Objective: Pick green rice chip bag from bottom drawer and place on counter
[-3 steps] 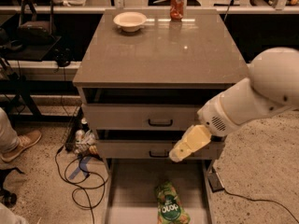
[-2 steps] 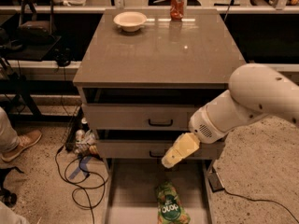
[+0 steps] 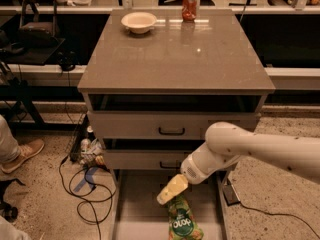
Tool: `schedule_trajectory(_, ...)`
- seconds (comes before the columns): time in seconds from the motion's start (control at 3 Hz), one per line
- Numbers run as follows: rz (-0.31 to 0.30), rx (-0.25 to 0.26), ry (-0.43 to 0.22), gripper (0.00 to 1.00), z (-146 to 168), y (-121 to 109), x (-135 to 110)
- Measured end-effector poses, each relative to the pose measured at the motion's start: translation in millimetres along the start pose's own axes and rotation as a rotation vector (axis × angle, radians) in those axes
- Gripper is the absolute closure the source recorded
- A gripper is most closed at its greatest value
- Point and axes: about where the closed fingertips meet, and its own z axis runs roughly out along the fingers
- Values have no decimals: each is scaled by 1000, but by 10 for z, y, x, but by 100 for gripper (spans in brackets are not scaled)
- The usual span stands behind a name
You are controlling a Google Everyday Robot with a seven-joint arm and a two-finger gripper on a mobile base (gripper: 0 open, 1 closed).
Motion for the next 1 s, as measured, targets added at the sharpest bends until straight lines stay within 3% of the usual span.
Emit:
schedule_trajectory(0.33, 45, -61, 21, 0, 390, -50, 196)
schedule_trajectory(0.67, 45, -62, 22, 0, 390, -48, 198)
schedule_trajectory(1.0, 86, -34, 47, 0, 602, -177, 221)
